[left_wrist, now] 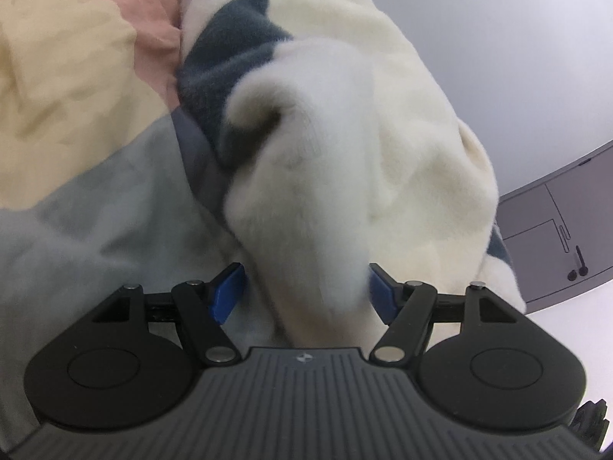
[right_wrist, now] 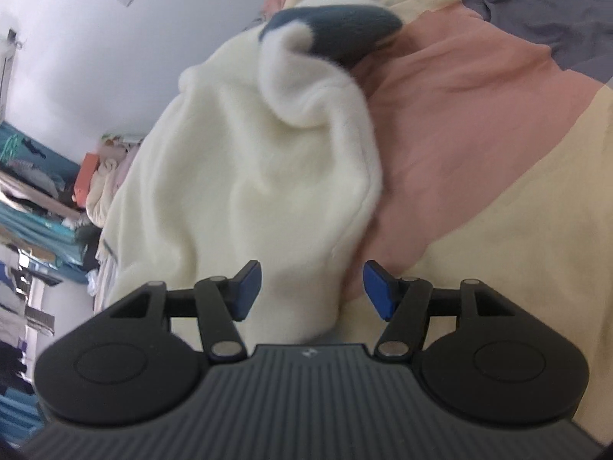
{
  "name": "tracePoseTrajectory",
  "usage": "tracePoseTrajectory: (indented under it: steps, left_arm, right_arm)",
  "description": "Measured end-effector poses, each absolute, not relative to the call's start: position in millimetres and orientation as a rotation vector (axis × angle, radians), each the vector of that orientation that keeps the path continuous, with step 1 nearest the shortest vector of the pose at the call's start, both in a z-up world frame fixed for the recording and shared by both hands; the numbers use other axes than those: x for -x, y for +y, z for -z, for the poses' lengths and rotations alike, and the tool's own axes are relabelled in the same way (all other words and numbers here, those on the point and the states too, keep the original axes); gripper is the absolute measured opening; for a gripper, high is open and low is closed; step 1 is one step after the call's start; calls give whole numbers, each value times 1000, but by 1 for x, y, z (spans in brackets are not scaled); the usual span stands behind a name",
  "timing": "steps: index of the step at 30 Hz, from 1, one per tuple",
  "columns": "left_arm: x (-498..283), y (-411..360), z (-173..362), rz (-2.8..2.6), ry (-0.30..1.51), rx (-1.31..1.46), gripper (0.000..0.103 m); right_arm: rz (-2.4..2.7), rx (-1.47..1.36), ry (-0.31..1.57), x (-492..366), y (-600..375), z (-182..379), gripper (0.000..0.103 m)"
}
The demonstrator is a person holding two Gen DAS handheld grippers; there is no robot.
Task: Fold large clothes
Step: 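Lift the sweater with both grippers and shake it out above the bed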
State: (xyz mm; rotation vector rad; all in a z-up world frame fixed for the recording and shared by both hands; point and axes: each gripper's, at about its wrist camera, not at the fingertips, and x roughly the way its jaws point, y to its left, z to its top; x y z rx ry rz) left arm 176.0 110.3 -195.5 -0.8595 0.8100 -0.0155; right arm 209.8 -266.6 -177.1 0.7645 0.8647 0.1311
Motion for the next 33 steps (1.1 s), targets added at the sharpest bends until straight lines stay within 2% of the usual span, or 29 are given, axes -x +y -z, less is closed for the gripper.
tracePoseTrajectory:
  steps: [2,5,6,9,11,13,16,20,27,33]
  left_arm:
    - [-181,108,199,17,811,855,72]
    - [-186,101,201,33,810,834,63]
    - [-186,101,200,41,805,825,57]
    - [-184,102,198,85,771,840,26]
    - [-178,107,193,110,743,860,18]
    - [-173,110,183,129,707,857,14]
    - [-159,114,162,174,644,833,13]
    - [-129,118,126,240,525,790,12]
    - [-85,138,80,301,377,857,12]
    - [-74,138,6,362,250,834,12]
  right_arm:
    - [-119,-754,863,-217,-266,182,61]
    - [-123,-759,858,-226,-265,191,58]
    - [-137,-756,860,-230,-262,193,58]
    - [-137,-729,860,-238,-256,195,45]
    - [-137,-718,849,-238,-258,193,26]
    - [-163,-757,812,-235,-263,188,20]
    - [-229,-806,739,-225,-271,172,17]
    - [-311,-733,667,-196,-266,139,16]
    - [-407,-726,475,-144,-277,75,15]
    - [-489,-658,348,-122,-275,-4,15]
